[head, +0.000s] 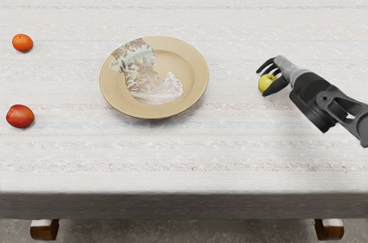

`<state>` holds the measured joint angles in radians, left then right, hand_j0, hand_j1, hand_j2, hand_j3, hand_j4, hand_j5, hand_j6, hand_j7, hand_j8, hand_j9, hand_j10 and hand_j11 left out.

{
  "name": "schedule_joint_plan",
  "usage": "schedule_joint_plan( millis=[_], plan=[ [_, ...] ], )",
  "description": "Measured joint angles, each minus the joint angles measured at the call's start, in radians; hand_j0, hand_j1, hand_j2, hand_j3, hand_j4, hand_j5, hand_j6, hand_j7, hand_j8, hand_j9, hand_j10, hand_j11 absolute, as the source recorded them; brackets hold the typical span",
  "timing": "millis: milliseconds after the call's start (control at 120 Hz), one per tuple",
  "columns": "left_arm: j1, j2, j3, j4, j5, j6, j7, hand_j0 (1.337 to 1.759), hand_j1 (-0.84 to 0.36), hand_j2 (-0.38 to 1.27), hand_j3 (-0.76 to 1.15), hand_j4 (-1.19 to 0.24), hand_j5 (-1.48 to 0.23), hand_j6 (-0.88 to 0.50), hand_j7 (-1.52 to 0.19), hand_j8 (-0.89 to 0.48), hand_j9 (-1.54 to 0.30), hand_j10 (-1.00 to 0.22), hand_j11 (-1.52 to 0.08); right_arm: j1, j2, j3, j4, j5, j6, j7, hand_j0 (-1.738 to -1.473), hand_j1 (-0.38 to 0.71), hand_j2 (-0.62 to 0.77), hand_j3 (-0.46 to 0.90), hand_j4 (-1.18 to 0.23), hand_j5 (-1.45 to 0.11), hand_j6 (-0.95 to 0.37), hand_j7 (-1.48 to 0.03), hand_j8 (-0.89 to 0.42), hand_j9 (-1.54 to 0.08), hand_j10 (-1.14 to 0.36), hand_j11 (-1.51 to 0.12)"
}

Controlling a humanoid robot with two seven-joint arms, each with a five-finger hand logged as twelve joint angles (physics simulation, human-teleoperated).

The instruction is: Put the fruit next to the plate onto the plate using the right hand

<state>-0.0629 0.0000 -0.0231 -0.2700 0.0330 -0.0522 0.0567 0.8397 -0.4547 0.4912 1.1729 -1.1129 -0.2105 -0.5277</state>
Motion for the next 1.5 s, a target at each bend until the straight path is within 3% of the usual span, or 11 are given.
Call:
schedule_joint_plan(
  millis=[317,675,1217,1300,1500],
  plan=[
    [0.000,0.000,0.000,0.000,0.000,0.000,0.000,1.658,0.35,0.00,0.00,0.00,0.00,0.00,0.00,0.00,0.00,0.00,0.00,0.064,-0.007,0.003,0.112,0.078,0.042,-0.020,-1.658,0.26,0.28,0.00,-0.62,-0.82,-0.53,-0.81,-0.45,-0.82,-0.58,-0.82],
    [0.000,0.000,0.000,0.000,0.000,0.000,0.000,1.658,0.35,0.00,0.00,0.00,0.00,0.00,0.00,0.00,0.00,0.00,0.00,0.102,0.108,0.031,0.145,0.130,0.045,-0.031,-1.658,0.27,0.30,0.00,-0.64,-0.89,-0.50,-0.86,-0.42,-0.88,-0.55,-0.88],
    [0.000,0.000,0.000,0.000,0.000,0.000,0.000,1.658,0.35,0.00,0.00,0.00,0.00,0.00,0.00,0.00,0.00,0.00,0.00,0.113,0.413,0.077,-0.083,0.132,0.005,-0.024,-1.658,0.29,0.31,0.00,-0.65,-0.92,-0.47,-0.88,-0.39,-0.91,-0.53,-0.91],
    [0.000,0.000,0.000,0.000,0.000,0.000,0.000,1.658,0.35,0.00,0.00,0.00,0.00,0.00,0.00,0.00,0.00,0.00,0.00,0.118,0.426,0.076,-0.095,0.129,0.001,-0.026,-1.658,0.24,0.23,0.00,-0.59,-0.82,-0.46,-0.79,-0.39,-0.82,-0.51,-0.81],
    [0.000,0.000,0.000,0.000,0.000,0.000,0.000,1.658,0.35,0.00,0.00,0.00,0.00,0.00,0.00,0.00,0.00,0.00,0.00,0.138,0.402,0.079,-0.081,0.129,-0.016,-0.030,-1.658,-0.08,0.08,0.00,-0.26,-0.35,-0.21,-0.34,-0.18,-0.35,-0.23,-0.35]
  ],
)
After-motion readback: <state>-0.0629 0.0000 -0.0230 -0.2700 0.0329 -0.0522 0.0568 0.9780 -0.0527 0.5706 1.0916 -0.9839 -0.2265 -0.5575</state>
